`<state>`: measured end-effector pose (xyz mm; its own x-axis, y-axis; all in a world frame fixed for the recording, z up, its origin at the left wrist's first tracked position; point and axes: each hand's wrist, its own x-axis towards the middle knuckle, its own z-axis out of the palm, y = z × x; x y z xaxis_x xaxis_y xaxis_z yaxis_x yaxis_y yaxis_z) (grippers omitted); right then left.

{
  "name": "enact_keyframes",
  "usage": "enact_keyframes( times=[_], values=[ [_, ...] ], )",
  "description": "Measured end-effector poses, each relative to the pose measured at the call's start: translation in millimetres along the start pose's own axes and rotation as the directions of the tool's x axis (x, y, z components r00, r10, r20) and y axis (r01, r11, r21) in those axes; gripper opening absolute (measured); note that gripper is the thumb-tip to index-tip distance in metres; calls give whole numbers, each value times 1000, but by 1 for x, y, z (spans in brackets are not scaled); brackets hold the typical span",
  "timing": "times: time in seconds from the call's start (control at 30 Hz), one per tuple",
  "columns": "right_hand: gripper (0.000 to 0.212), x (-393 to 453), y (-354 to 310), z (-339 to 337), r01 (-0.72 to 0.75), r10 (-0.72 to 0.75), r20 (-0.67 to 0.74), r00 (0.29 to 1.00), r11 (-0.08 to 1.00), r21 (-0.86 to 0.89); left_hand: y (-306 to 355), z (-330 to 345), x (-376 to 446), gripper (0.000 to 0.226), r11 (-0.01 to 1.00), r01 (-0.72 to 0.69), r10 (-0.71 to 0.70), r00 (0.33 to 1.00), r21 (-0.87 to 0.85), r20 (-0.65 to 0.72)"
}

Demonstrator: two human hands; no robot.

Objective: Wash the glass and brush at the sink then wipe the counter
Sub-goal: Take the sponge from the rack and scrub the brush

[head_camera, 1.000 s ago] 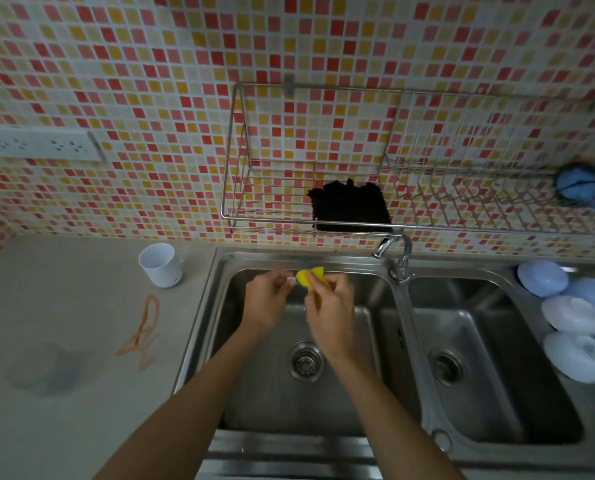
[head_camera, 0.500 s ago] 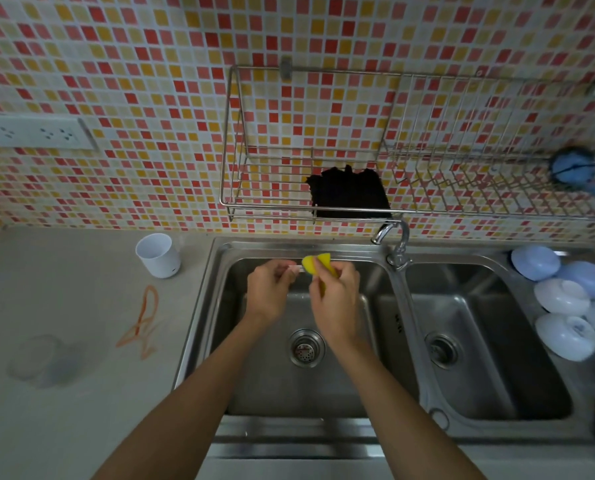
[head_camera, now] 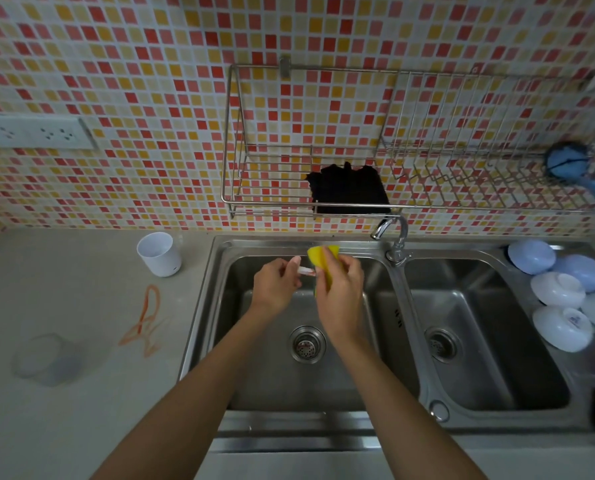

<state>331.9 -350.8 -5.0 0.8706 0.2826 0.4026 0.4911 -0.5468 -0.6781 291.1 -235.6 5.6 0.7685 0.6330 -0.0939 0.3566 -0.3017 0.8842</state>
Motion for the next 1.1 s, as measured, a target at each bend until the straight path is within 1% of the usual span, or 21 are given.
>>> enact_keyframes(
  times=[0.1,0.17,0.27,0.33,0.4,0.47,0.6,0.63,0.7,0.73,0.83,0.87,0.93,0.97,1.0,1.07,1.1],
  values=[
    [42,-13,-3,3,92,-91,43,995,995,-28,-4,-1,5,48,993,-6,7,1000,115,-12],
    [43,-17,1,4,130,-126,73,989,990,-56,-9,-1,7,50,982,-1,0,1000,190,8],
    [43,-13,7,0,63,-59,55,997,995,-73,-13,3,2,54,965,5,-23,998,262,63],
    [41,-15,5,-2,84,-79,65,995,993,-84,-13,5,0,57,960,19,-45,995,279,88],
    [40,-23,1,1,157,-146,101,984,982,-109,-13,5,1,59,966,53,-82,991,252,107],
    [41,-27,1,3,191,-176,122,977,973,-127,-13,5,2,59,973,46,-75,990,227,120],
    [41,-17,6,0,32,-19,95,995,991,-131,-10,6,-4,51,972,-52,27,994,229,110],
    [40,-16,3,-1,48,-35,98,995,990,-131,-11,5,-5,48,972,-73,50,993,225,108],
    [40,-15,-3,1,146,-130,113,985,979,-143,-11,4,-5,44,972,-112,93,990,208,102],
    [40,-12,-3,1,165,-149,115,982,975,-148,-11,3,-5,43,970,-132,114,988,203,102],
    [41,1,-3,-2,45,-35,71,997,989,-143,-8,3,-5,42,961,-186,165,980,203,116],
    [41,2,-4,-3,48,-39,67,997,988,-150,-7,2,-6,42,961,-198,178,977,194,118],
    [40,0,-8,-3,166,-152,93,984,969,-184,-8,1,-5,43,963,-212,194,974,164,120],
    [40,1,-6,-3,199,-183,100,978,962,-188,-8,0,-5,43,963,-218,200,972,159,122],
    [40,5,-4,-5,168,-152,97,984,969,-181,-7,-1,-4,42,963,-218,199,972,159,129],
    [39,13,2,-8,32,-22,66,998,986,-164,-4,-1,-5,37,970,-201,182,973,134,145],
    [39,14,4,-8,0,10,62,998,986,-166,-2,-1,-5,34,977,-184,168,975,105,146]
  ],
)
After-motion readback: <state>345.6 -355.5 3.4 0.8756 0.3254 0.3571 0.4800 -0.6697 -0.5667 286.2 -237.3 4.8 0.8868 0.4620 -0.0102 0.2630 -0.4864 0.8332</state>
